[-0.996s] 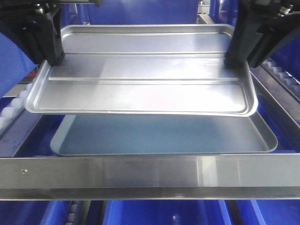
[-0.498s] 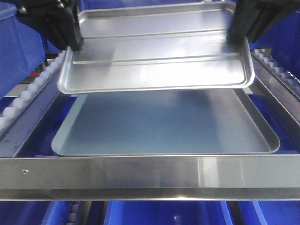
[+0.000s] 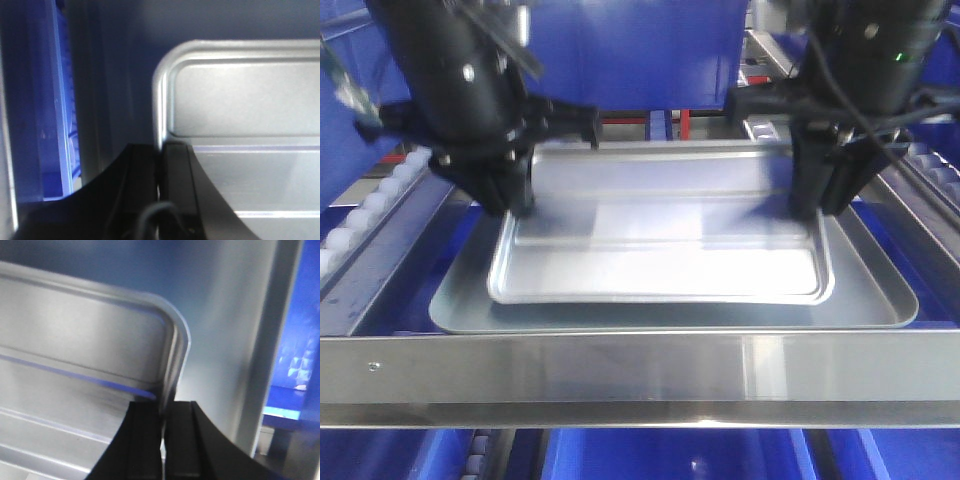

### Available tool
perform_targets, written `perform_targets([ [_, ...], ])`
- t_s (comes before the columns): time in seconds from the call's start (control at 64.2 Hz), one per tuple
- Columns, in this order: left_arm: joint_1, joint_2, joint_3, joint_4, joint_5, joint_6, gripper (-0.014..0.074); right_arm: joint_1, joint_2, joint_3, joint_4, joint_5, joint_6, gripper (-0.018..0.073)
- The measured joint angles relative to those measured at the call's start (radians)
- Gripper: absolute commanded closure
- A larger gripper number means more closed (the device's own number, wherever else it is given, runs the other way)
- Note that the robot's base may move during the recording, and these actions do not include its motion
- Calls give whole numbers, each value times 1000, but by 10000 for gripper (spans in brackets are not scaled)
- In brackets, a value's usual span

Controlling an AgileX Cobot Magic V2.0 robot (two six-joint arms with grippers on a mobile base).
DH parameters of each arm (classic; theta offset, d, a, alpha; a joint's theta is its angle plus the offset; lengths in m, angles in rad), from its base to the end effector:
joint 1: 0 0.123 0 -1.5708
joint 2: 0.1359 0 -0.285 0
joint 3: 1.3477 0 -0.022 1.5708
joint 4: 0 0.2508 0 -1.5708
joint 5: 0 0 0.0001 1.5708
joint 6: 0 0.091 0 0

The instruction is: Grab silver tray and stack on right shelf

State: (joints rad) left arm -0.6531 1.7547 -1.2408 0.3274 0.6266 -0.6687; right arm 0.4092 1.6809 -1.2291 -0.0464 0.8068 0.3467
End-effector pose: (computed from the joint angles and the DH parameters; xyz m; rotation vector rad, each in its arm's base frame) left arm 0.3068 -0.2131 0.2332 0.2571 2.5637 -0.1487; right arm 0.3195 0.1352 0.2467 -0.1208 2.7491 0.1543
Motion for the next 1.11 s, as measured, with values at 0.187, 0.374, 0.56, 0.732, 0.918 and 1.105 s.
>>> perform_targets([
  [0.187,29,24,-13,-38,-9,43,457,0,9,-2,0,-22,-1,447],
  [0.374,50,25,-66,-77,6,103,178,0,9,-2,0,-30,-13,127],
  [0.56,49,25,-117,-79,52,119,173,0,9,-2,-1,-36,-19,-64],
  [0.732,49,23,-155,-81,121,140,189,0,-32,-2,-1,-36,-23,-12],
  [0.918,39,-55,-153,-91,174,197,306,0,-144,-2,-2,-34,-23,202],
  [1.105,-4,-258,-34,-89,115,222,507,0,-274,40,-13,-30,-23,449],
])
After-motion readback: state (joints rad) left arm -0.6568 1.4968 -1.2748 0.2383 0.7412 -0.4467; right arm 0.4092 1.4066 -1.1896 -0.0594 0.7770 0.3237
